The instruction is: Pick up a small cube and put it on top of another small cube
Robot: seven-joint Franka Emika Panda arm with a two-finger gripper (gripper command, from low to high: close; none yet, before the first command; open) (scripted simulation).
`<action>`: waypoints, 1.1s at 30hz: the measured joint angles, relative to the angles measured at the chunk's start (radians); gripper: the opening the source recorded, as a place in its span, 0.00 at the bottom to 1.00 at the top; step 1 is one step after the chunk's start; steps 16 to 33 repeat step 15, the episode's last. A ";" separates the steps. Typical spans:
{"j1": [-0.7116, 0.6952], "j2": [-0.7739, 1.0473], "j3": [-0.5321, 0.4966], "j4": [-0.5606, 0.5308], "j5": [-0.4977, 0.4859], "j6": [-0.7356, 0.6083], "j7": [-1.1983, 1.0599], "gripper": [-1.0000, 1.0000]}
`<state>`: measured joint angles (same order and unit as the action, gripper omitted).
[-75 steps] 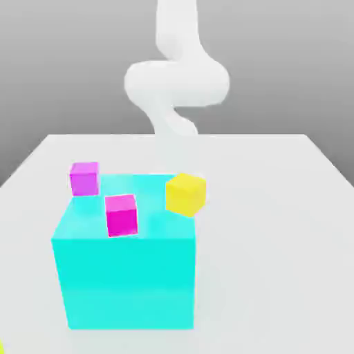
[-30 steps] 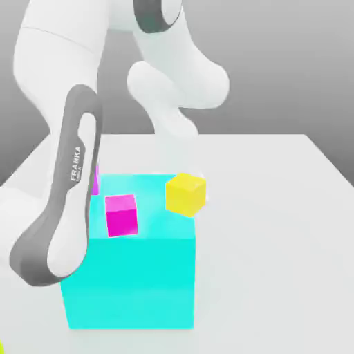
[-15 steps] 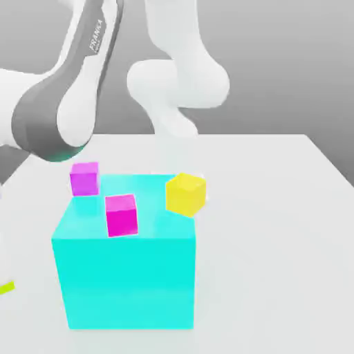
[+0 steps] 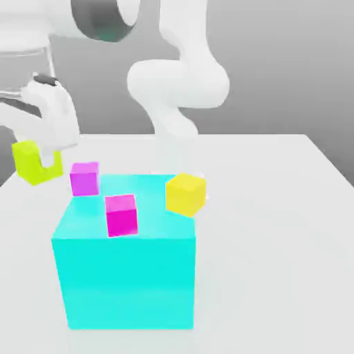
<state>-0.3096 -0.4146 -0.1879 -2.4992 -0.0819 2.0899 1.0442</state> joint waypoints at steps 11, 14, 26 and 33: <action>-0.028 -0.204 0.006 -0.242 -0.036 0.038 -0.062 0.00; -0.030 -0.194 0.004 -0.259 -0.037 0.065 -0.063 1.00; -0.030 -0.194 0.004 -0.259 -0.037 0.065 -0.063 1.00; -0.030 -0.194 0.004 -0.259 -0.037 0.065 -0.063 1.00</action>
